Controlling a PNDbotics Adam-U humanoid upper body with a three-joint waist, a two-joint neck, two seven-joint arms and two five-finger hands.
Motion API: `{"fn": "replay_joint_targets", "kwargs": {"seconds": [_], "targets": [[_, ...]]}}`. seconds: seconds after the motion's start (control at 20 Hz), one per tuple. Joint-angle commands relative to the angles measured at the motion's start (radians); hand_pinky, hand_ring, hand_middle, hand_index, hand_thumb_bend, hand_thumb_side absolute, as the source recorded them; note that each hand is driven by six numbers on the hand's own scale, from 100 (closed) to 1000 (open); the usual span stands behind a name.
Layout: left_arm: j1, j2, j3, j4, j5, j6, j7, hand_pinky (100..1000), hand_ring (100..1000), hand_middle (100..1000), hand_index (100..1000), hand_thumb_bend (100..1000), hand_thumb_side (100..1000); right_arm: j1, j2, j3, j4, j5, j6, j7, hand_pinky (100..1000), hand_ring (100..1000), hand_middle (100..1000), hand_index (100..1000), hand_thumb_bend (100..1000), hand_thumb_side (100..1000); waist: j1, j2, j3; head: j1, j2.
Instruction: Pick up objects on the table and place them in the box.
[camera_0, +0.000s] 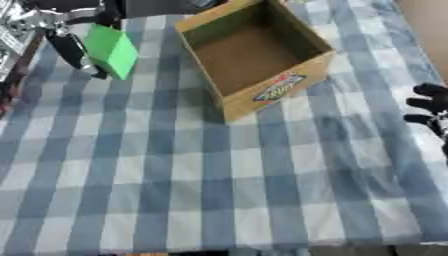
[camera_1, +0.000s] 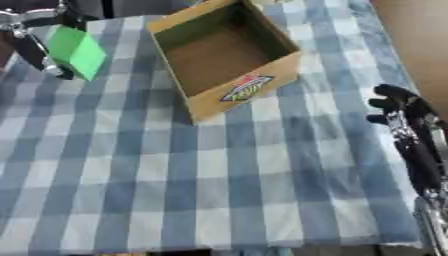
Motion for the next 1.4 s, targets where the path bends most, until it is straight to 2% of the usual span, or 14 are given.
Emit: {"fn": "replay_joint_targets", "kwargs": {"seconds": [0.05, 0.35, 0.7, 1.05, 1.4], "targets": [[-0.04, 0.009, 0.011, -0.032, 0.039, 0.006, -0.015, 701, 526, 362, 538, 551, 119, -0.003, -0.019, 0.003, -0.008, -0.002, -0.002, 0.005, 718, 815, 813, 847, 100, 724, -0.005, -0.022, -0.001, 0.003, 0.007], [-0.115, -0.078, -0.011, -0.045, 0.074, 0.001, -0.025, 704, 529, 368, 547, 520, 102, -0.005, -0.015, 0.015, -0.007, -0.007, -0.002, 0.017, 718, 815, 813, 847, 100, 723, -0.008, -0.025, -0.008, 0.012, 0.011], [-0.159, -0.172, -0.03, -0.028, 0.065, -0.007, 0.004, 707, 533, 383, 558, 493, 100, -0.012, -0.009, 0.027, -0.006, -0.014, -0.002, 0.03, 718, 815, 812, 847, 100, 724, -0.013, -0.024, -0.019, 0.021, 0.002], [-0.167, -0.264, -0.045, 0.047, -0.009, -0.02, 0.028, 711, 541, 400, 577, 474, 100, -0.017, 0.0, 0.036, -0.005, -0.018, -0.001, 0.04, 718, 815, 812, 847, 100, 727, -0.015, -0.014, -0.034, 0.027, -0.005], [-0.151, -0.344, -0.057, 0.125, -0.11, -0.034, 0.064, 725, 580, 466, 646, 485, 112, -0.021, 0.008, 0.041, -0.005, -0.02, 0.0, 0.046, 718, 815, 812, 847, 100, 729, -0.017, -0.007, -0.045, 0.035, -0.006]]}}
